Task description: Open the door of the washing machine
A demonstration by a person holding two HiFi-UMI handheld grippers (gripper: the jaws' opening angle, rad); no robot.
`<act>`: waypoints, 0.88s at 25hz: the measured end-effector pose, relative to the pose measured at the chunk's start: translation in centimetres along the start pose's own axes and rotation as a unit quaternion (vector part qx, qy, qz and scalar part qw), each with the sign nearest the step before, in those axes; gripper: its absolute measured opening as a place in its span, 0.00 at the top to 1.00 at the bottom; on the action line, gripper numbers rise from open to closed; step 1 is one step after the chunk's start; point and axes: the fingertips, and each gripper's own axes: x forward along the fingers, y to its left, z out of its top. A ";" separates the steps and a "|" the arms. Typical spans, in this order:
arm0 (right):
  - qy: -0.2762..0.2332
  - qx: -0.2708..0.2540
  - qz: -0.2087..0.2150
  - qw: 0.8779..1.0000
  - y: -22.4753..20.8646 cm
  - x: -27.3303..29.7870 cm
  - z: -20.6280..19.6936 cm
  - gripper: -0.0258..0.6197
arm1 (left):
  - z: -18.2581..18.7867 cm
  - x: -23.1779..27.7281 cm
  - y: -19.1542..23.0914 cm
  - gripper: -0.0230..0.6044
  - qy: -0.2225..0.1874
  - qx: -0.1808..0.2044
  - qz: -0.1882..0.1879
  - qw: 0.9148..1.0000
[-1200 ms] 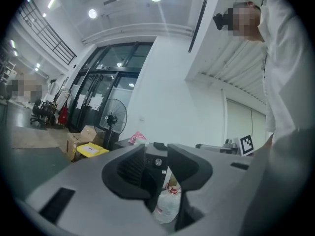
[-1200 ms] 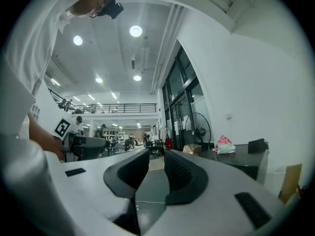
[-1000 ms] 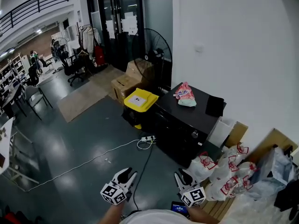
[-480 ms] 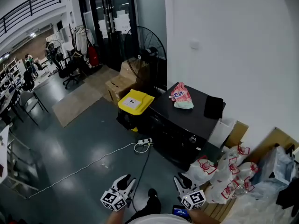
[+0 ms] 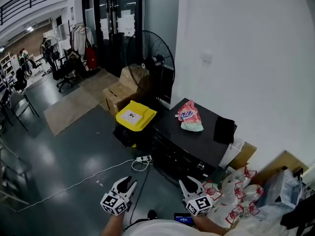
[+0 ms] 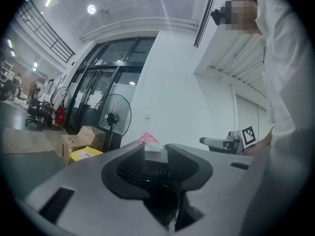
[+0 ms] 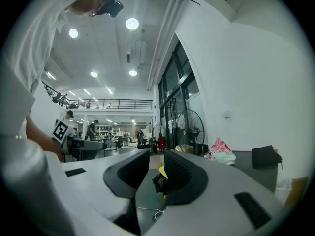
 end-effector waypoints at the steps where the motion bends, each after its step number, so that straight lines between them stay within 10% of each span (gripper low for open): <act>1: -0.002 -0.002 -0.002 1.000 -0.6 1.2 0.2 0.79 | 0.3 1.1 0.8 0.74 -0.002 0.000 -0.005 1.000; 22: 0.037 0.011 0.004 0.999 -14.6 19.7 -2.3 0.78 | -5.1 19.5 13.3 0.72 0.070 -0.034 -0.016 0.997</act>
